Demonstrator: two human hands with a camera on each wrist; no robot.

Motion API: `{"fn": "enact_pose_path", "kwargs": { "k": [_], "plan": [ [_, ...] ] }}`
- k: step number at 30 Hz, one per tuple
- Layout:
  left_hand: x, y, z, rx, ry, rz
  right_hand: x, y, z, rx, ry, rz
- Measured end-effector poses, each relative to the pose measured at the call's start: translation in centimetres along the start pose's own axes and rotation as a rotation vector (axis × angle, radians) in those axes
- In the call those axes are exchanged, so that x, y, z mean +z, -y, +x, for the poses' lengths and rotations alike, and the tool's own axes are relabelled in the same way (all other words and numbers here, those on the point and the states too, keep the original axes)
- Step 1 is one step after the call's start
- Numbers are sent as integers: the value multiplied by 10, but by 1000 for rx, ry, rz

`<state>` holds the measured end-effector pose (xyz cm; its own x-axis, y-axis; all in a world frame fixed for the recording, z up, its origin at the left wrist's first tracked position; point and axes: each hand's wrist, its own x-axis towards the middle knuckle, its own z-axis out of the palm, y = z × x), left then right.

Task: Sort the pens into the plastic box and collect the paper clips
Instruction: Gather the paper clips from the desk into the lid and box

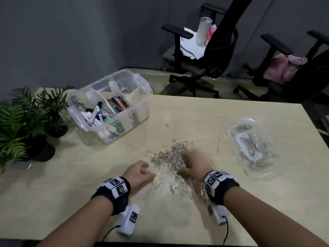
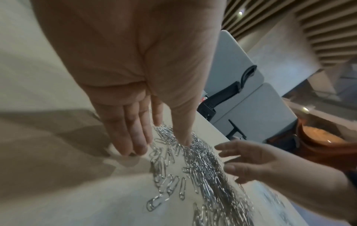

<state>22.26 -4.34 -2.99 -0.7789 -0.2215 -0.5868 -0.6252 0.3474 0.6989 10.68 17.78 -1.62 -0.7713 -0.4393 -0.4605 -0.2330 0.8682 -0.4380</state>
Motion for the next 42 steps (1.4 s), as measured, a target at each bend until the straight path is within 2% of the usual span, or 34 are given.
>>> {"fn": "enact_pose_path", "kwargs": {
  "k": [2, 4, 6, 9, 14, 17, 21, 26, 33, 39, 42],
  "plan": [
    [5, -5, 6, 73, -27, 47, -6, -4, -2, -5, -42, -37],
    [5, -8, 12, 148, -64, 207, -12, -11, -4, 49, -58, -94],
    [10, -12, 16, 188, -117, 326, -14, -18, -6, 114, -26, -131],
    [23, -22, 22, 207, -192, 368, -10, -25, -7, 151, 30, -91],
    [40, -38, 41, 261, -120, 565, -1, -23, 4, 129, 8, 13],
    [44, -48, 51, 273, -99, 522, -1, -24, 13, 90, 3, 78],
    [41, -57, 59, 224, -37, 476, -5, -29, 18, 37, -28, 84],
    [35, -72, 59, 190, -59, 412, -22, -31, 15, 3, -14, 124],
    [10, -100, 42, 249, -65, 315, -65, -8, 9, -120, 34, 163],
    [-39, -132, 23, 313, -144, 199, -107, 30, 30, -224, -36, 193],
    [-78, -152, 18, 369, -254, 132, -127, 62, 47, -296, -79, 204]
  ]
}}
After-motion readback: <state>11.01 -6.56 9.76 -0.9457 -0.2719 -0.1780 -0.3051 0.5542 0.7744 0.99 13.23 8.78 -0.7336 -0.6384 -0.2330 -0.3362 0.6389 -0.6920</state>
